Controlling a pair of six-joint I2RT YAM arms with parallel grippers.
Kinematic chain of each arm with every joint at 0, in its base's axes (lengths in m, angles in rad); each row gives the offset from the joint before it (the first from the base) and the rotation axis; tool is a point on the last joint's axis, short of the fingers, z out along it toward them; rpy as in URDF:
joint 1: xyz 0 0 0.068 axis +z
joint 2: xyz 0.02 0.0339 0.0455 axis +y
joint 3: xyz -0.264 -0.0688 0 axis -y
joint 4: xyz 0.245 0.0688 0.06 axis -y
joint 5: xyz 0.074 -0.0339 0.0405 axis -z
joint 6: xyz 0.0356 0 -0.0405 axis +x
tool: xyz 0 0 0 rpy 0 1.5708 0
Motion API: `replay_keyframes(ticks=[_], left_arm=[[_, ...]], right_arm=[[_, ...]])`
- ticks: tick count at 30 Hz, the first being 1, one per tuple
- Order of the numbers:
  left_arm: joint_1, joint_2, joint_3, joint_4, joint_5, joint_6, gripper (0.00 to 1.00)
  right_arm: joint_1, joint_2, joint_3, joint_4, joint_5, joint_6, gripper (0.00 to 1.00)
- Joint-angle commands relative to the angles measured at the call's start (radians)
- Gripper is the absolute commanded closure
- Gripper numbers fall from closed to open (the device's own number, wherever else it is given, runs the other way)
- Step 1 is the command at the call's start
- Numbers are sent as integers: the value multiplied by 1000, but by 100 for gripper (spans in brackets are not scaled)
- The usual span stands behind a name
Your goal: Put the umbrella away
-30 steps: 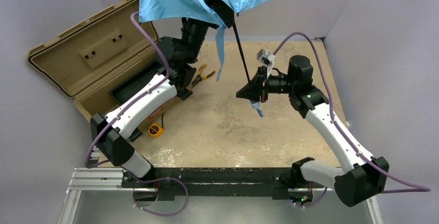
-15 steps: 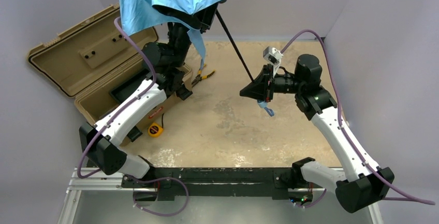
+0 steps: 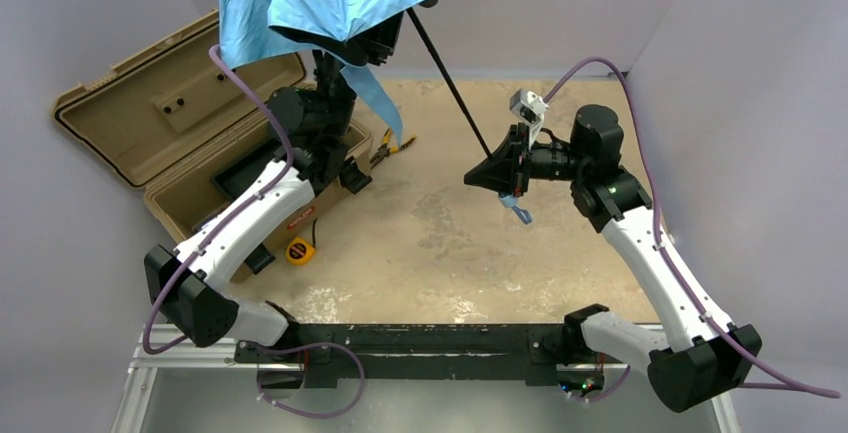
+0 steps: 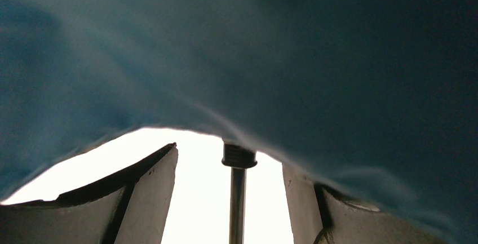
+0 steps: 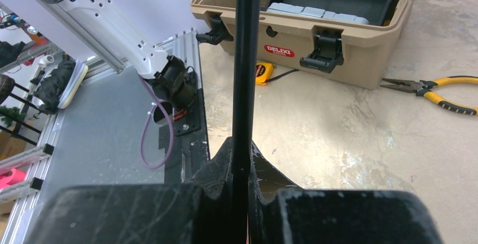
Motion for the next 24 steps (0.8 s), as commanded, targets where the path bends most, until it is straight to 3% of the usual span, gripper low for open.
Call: replay_keyframes(ticks=[1, 8, 15, 17, 21, 24], left_arm=[[9, -15, 10, 71, -73, -21, 34], [9, 49, 96, 44, -47, -48, 41], [9, 77, 124, 39, -34, -61, 59], [8, 86, 142, 24, -24, -62, 59], [9, 105, 183, -14, -2, -63, 51], [10, 116, 201, -23, 0, -61, 52]], right_arm=[[-5, -31, 30, 68, 2, -42, 100], [-4, -40, 19, 66, 2, -46, 100], [-4, -50, 13, 52, 7, -59, 100], [-3, -54, 13, 44, 10, -65, 100], [-3, -61, 12, 29, 22, -76, 100], [-3, -65, 13, 22, 28, -85, 100]])
